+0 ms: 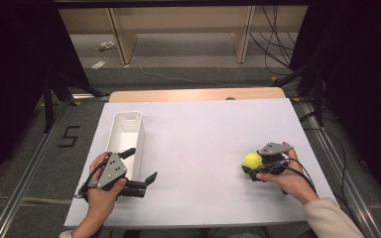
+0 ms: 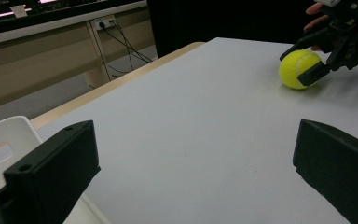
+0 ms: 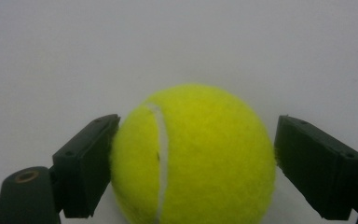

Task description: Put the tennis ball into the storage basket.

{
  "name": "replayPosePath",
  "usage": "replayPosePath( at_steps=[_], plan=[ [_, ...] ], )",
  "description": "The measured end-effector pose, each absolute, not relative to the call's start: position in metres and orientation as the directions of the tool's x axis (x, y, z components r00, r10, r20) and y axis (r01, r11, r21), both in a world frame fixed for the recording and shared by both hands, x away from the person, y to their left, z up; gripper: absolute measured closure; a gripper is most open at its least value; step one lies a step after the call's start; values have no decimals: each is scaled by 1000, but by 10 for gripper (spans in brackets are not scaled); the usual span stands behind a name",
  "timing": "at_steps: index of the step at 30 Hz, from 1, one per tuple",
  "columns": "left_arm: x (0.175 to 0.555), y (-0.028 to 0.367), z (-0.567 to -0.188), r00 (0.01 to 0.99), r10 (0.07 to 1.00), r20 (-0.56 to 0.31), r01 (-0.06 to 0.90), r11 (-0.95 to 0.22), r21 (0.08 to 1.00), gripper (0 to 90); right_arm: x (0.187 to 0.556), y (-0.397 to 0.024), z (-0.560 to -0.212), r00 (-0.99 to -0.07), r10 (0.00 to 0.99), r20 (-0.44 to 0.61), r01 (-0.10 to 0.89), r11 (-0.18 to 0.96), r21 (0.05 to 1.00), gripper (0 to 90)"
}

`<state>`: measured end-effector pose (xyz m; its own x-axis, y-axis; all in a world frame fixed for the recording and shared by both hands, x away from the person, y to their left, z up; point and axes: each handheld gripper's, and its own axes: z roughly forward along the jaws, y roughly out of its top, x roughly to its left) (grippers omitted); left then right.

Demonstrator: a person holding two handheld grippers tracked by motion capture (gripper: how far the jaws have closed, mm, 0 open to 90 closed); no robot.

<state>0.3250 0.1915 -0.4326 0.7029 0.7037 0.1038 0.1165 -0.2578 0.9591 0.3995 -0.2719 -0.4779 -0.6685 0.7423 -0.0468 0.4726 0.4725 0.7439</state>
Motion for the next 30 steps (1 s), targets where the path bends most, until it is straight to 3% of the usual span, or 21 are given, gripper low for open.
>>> replayPosePath(
  at_steps=[10, 30],
  plan=[
    [325, 191, -433, 703, 703, 104, 116, -258, 959, 0, 399, -272, -477, -675, 737, -37, 479, 476, 737, 239],
    [325, 191, -432, 703, 703, 103, 115, -255, 960, 0, 398, -272, -470, -678, 733, -58, 459, 484, 745, 258]
  ],
)
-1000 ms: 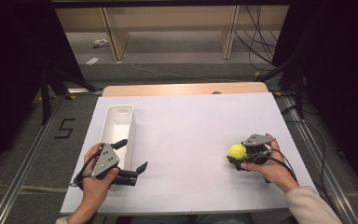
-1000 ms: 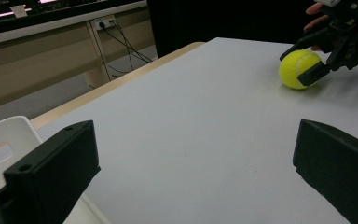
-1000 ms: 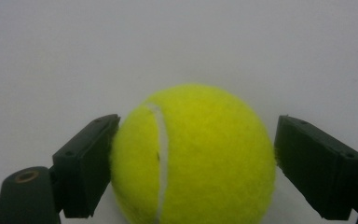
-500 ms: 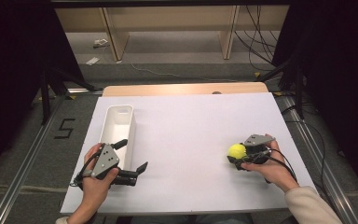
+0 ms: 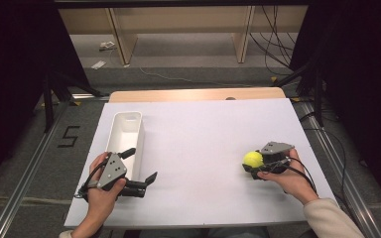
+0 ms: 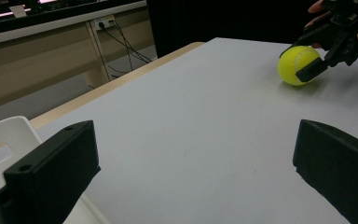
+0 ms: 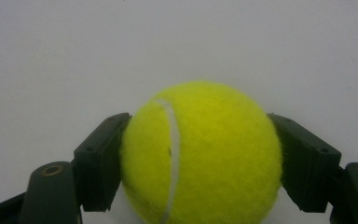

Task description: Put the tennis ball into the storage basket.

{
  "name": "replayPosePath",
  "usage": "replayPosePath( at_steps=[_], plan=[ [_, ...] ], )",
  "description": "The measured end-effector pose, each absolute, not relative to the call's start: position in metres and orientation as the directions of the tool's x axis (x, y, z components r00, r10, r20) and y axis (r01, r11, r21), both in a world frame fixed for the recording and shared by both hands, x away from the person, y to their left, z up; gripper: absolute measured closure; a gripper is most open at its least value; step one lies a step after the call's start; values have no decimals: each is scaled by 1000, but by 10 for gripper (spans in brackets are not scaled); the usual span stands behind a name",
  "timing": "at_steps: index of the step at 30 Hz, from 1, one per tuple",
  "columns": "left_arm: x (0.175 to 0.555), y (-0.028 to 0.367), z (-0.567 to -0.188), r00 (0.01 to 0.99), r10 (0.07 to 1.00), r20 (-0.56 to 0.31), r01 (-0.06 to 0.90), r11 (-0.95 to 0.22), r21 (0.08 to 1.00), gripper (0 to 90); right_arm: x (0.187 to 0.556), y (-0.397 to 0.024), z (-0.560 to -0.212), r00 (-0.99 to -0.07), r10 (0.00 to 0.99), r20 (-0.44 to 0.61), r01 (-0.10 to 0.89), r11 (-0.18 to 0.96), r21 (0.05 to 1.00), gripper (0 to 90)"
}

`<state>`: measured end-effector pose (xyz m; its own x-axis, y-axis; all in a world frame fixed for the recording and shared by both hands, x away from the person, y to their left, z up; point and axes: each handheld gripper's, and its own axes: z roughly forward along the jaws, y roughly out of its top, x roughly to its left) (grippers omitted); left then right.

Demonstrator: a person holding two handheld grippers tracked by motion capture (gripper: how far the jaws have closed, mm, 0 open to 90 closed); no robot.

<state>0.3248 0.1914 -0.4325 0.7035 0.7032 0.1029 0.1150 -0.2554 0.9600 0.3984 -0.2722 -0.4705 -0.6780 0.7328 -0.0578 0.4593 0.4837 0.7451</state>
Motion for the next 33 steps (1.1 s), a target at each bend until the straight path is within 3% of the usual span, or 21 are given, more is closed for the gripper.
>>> replayPosePath(
  at_steps=[33],
  plan=[
    [325, 191, -432, 705, 702, 103, 114, -256, 960, 0, 396, -268, -449, -672, 736, -86, 374, 438, 818, 261]
  ],
)
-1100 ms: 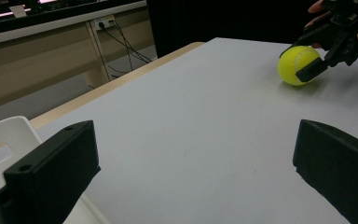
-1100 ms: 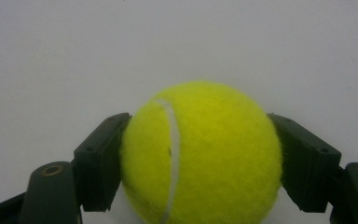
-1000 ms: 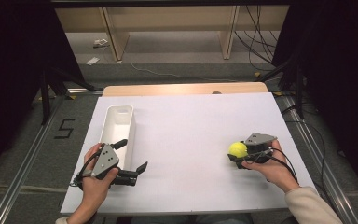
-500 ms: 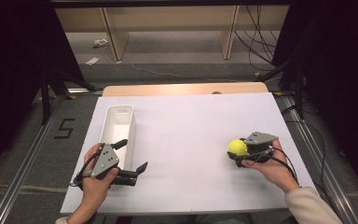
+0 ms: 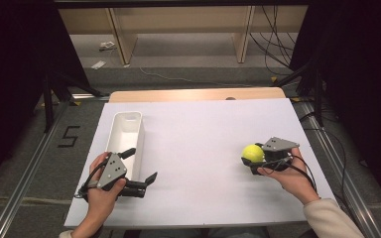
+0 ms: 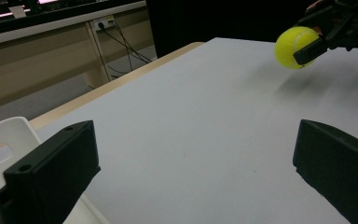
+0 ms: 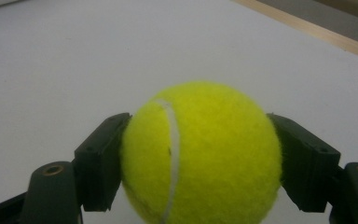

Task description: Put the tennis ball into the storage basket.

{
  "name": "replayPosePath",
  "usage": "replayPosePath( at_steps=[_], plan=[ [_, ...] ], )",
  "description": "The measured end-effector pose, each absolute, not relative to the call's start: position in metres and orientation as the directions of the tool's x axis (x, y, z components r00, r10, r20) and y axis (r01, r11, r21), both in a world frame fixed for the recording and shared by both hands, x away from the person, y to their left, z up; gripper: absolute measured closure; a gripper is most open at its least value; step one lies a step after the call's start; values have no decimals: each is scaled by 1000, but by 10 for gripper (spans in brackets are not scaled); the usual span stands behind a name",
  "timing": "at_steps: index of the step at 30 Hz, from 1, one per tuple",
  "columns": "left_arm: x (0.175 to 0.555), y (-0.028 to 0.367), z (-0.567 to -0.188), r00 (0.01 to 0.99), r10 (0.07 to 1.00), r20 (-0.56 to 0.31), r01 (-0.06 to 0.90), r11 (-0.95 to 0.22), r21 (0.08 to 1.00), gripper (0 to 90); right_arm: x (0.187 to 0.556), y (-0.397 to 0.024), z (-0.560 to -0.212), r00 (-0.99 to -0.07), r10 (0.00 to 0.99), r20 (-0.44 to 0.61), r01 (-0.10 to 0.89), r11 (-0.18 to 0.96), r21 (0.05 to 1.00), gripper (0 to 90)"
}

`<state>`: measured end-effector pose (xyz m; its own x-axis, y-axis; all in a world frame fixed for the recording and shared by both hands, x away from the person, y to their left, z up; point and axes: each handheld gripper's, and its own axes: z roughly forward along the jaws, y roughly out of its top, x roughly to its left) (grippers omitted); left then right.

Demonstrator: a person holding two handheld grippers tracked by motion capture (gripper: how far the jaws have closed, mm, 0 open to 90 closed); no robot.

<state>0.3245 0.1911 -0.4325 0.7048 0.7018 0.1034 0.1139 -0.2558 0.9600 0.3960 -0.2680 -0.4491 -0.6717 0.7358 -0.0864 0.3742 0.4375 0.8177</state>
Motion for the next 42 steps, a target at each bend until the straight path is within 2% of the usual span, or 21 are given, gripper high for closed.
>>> replayPosePath(
  at_steps=[42],
  plan=[
    [324, 191, -432, 706, 701, 104, 112, -256, 960, 0, 404, -241, -431, -683, 721, -116, 310, 429, 848, 262]
  ],
)
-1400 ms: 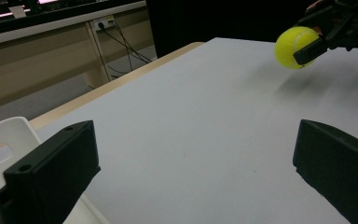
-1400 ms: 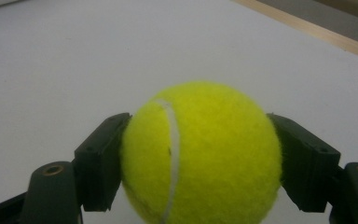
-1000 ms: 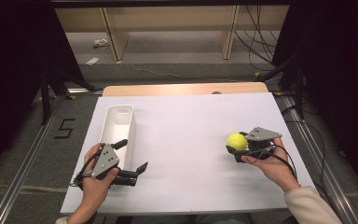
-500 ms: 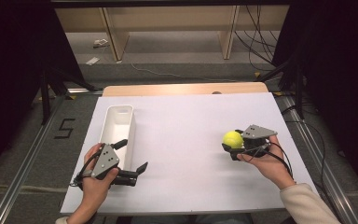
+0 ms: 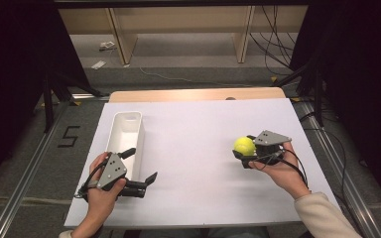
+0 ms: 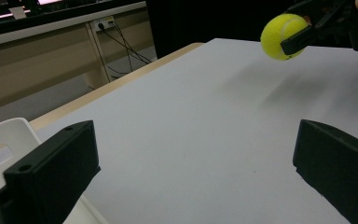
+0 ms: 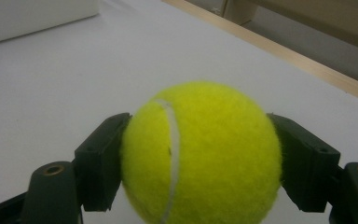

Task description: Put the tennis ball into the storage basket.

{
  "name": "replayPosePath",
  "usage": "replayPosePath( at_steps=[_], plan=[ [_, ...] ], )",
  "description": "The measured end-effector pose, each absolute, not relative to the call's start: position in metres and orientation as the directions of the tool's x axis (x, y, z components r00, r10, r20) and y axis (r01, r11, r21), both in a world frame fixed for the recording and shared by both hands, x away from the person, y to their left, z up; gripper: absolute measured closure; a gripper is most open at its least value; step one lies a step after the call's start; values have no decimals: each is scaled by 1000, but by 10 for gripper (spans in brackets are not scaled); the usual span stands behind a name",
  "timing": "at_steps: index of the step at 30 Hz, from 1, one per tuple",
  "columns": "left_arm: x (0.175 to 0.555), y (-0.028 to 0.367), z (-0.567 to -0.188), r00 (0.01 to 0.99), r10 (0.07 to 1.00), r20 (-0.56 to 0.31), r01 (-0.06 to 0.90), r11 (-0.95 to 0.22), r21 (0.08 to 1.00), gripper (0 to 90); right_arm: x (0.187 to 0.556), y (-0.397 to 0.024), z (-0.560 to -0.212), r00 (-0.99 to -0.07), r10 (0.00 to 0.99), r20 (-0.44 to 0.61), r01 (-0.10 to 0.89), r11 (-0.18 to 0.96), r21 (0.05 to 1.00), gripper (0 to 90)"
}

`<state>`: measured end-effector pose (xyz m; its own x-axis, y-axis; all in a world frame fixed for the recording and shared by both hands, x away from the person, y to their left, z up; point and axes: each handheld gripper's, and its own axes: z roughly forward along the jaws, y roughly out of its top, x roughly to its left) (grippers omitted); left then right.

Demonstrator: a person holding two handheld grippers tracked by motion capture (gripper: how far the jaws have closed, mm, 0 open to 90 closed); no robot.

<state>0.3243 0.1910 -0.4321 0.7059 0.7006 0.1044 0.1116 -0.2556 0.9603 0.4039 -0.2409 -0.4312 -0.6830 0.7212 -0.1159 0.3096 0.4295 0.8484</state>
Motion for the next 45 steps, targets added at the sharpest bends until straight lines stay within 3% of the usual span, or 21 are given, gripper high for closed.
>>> replayPosePath(
  at_steps=[45],
  plan=[
    [324, 191, -432, 706, 700, 103, 112, -254, 961, 0, 412, -210, -426, -715, 688, -123, 274, 437, 857, 262]
  ],
)
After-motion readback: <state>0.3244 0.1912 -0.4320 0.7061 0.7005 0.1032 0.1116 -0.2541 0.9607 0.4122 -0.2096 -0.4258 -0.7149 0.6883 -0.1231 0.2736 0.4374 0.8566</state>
